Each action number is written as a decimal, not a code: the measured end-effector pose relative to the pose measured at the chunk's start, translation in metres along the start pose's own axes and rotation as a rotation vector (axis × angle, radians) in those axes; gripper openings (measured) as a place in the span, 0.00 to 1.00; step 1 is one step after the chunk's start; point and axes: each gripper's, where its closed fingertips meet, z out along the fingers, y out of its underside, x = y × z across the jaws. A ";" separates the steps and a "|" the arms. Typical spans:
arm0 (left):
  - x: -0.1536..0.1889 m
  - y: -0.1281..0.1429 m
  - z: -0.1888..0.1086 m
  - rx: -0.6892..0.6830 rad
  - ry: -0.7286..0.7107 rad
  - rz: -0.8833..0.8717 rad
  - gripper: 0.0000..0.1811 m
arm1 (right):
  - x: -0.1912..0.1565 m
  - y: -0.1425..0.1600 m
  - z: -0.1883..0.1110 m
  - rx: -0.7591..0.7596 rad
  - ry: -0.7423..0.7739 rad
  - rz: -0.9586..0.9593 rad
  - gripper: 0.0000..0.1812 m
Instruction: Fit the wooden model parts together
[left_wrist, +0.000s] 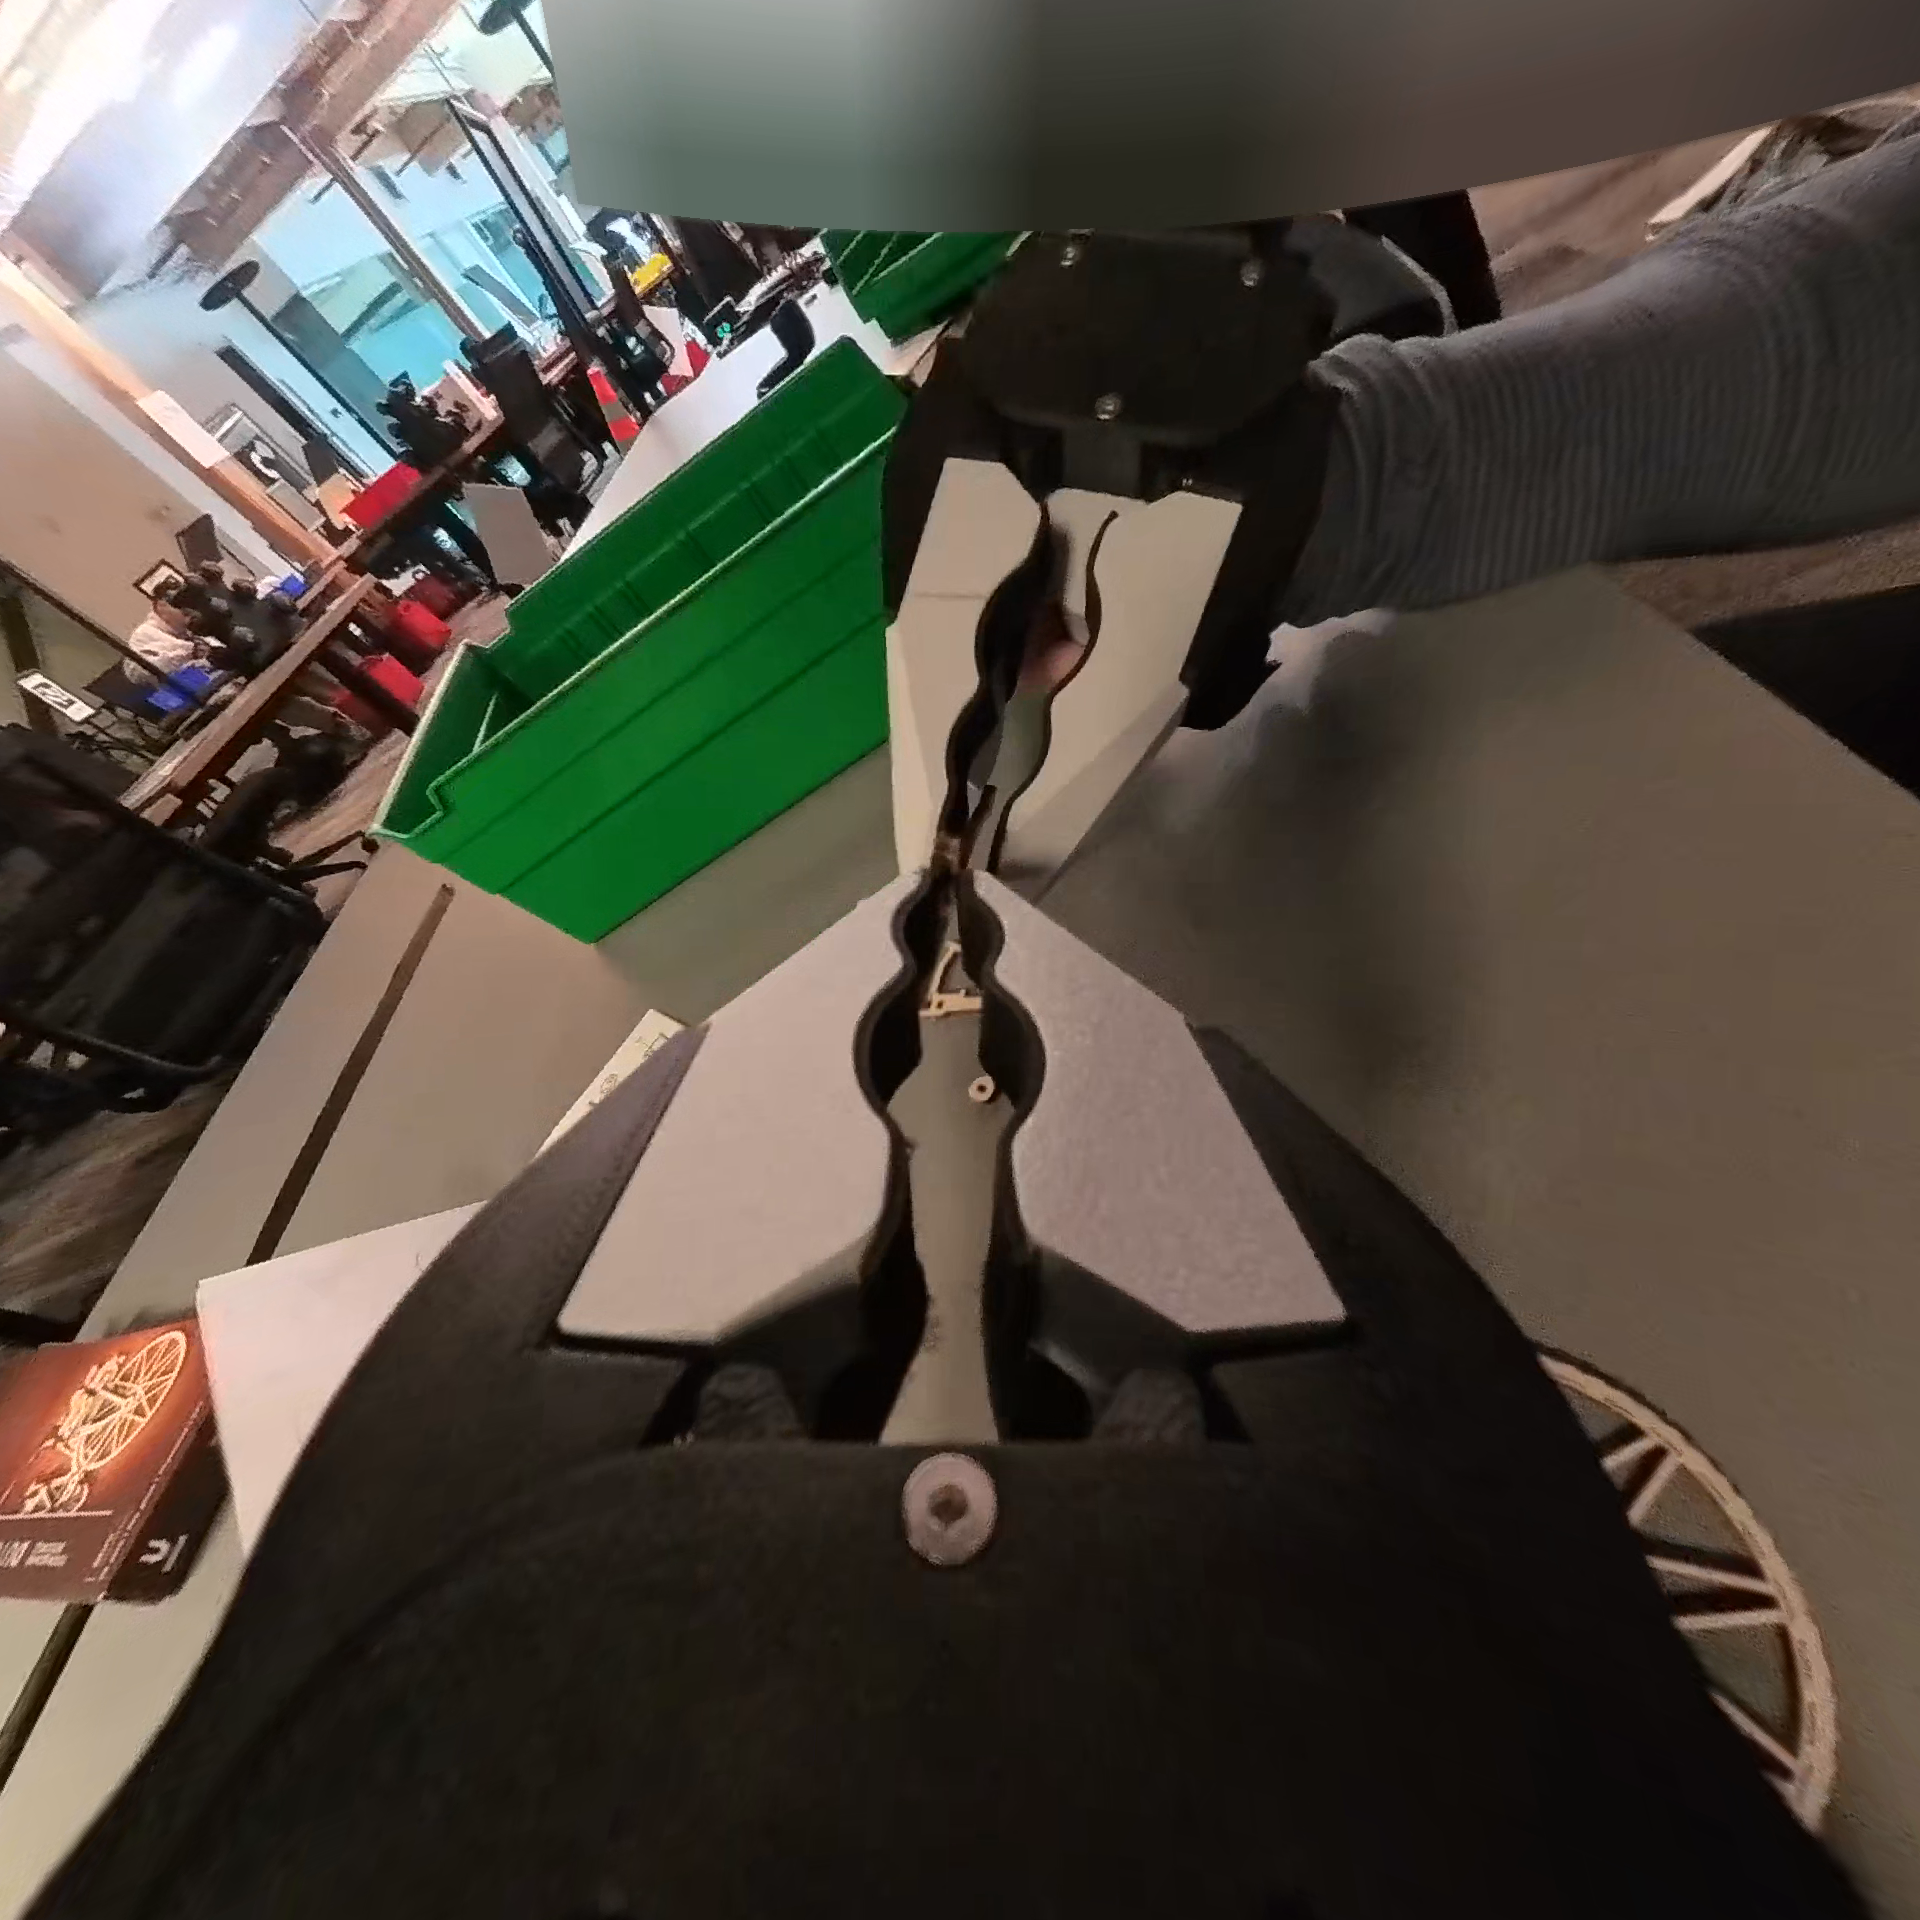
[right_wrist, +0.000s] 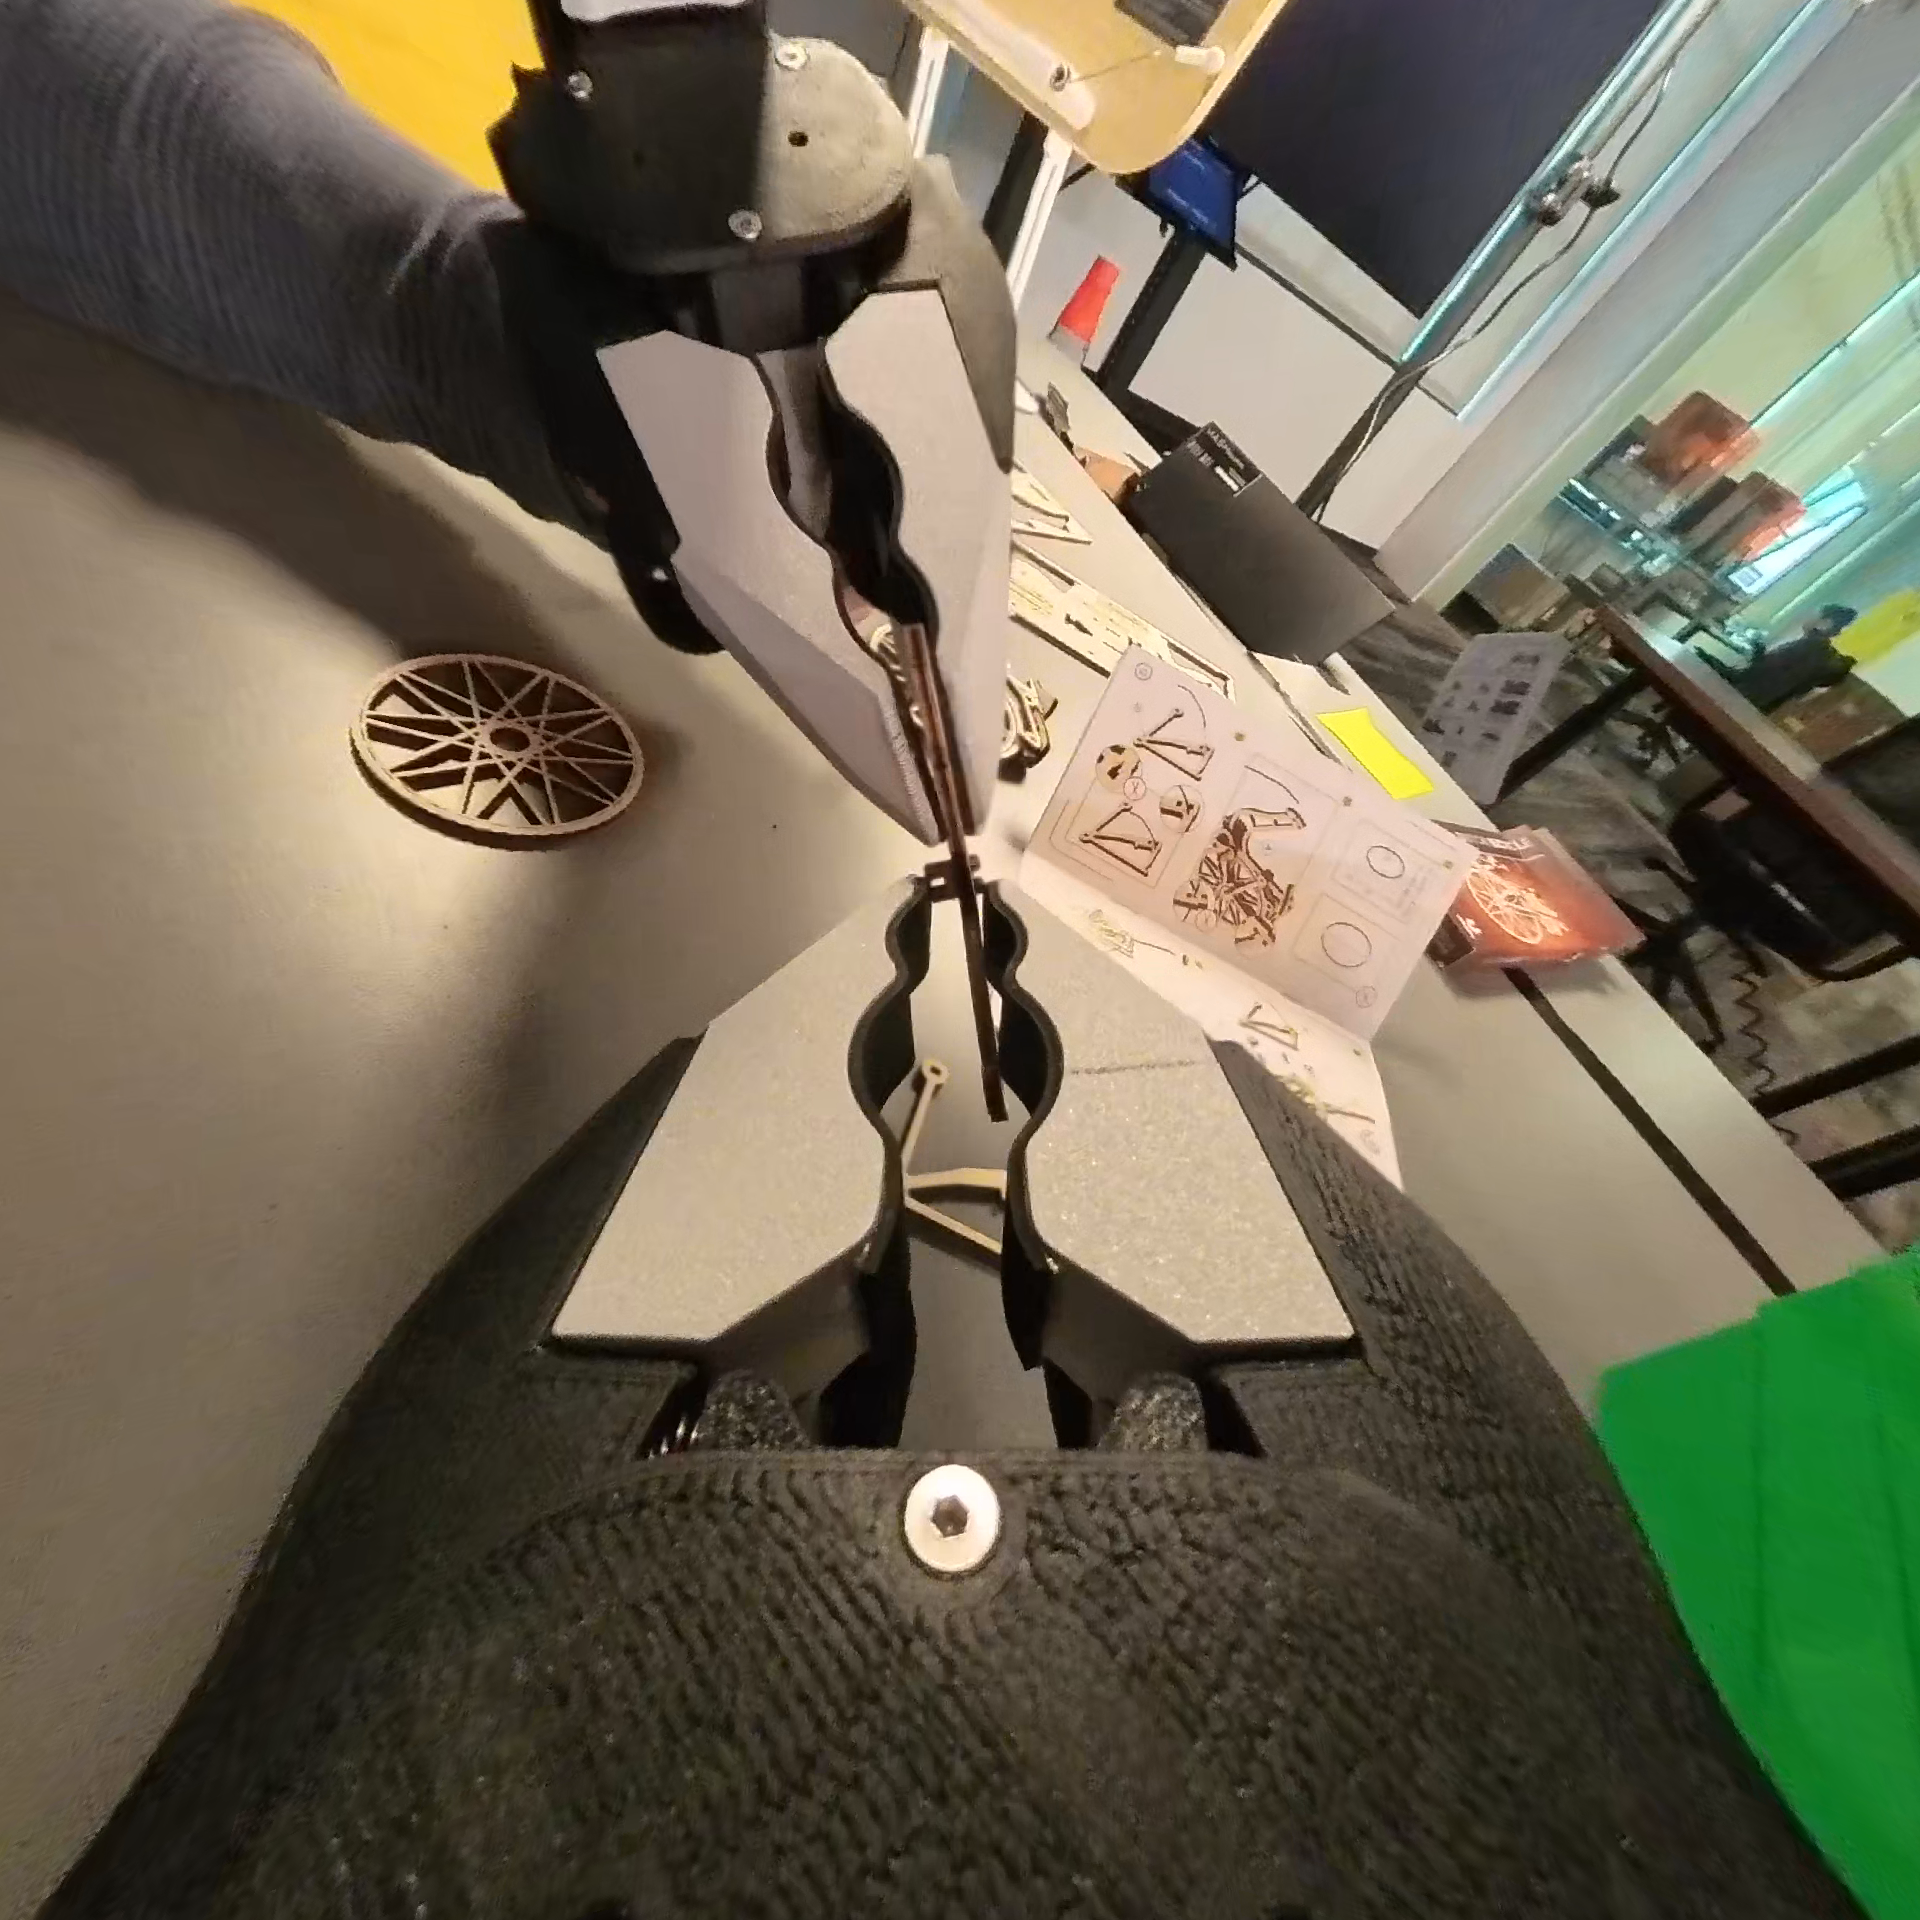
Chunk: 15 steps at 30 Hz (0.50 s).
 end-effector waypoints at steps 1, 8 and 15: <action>0.000 0.000 0.000 0.002 0.007 -0.007 0.01 | 0.000 -0.001 0.000 0.004 0.001 0.006 0.04; -0.003 -0.001 -0.003 0.013 0.034 -0.075 0.01 | 0.004 -0.003 -0.001 0.019 0.021 0.044 0.07; 0.001 0.000 -0.004 0.011 0.056 -0.033 0.01 | -0.002 -0.001 0.001 0.000 -0.013 0.039 0.04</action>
